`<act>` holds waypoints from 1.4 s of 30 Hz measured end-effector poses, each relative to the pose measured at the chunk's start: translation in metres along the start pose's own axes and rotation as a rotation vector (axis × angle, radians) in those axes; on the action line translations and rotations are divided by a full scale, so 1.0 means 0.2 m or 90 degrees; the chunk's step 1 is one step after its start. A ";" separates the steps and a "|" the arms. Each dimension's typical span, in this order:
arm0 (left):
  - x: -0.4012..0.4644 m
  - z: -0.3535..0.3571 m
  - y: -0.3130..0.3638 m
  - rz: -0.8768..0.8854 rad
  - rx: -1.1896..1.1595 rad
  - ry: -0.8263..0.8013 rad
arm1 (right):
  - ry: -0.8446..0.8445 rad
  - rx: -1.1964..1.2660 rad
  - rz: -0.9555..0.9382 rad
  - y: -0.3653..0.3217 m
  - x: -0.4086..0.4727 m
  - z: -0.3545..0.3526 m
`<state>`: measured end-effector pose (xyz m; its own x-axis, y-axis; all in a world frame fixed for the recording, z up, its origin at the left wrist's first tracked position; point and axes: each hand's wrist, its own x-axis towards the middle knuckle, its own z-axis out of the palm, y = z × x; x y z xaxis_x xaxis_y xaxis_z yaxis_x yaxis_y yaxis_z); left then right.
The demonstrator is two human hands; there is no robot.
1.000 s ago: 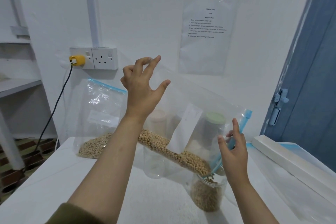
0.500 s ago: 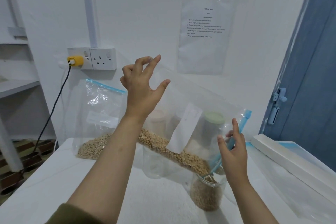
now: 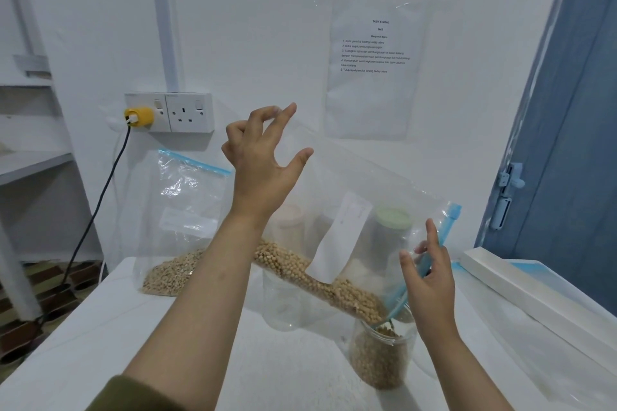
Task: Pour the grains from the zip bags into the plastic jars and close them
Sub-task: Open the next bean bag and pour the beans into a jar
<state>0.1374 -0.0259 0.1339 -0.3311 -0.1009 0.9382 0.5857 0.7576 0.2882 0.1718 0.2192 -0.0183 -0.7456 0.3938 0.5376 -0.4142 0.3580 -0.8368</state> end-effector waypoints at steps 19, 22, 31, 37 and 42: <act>0.01 0.00 0.02 0.007 0.002 -0.004 | 0.002 0.016 0.006 -0.01 0.00 -0.01; 0.02 0.01 0.02 0.011 0.007 -0.005 | 0.002 0.014 0.009 -0.01 0.00 -0.01; 0.02 0.01 0.02 0.013 0.008 -0.005 | 0.005 0.023 0.005 0.00 0.00 -0.01; 0.02 0.01 0.02 0.011 0.008 -0.006 | 0.007 0.024 0.002 0.01 0.00 -0.01; 0.01 0.01 0.02 0.011 0.011 -0.008 | 0.007 0.031 0.000 0.01 0.00 -0.01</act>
<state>0.1369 -0.0218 0.1368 -0.3310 -0.0800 0.9402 0.5778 0.7706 0.2690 0.1724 0.2208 -0.0199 -0.7403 0.4033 0.5379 -0.4387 0.3164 -0.8411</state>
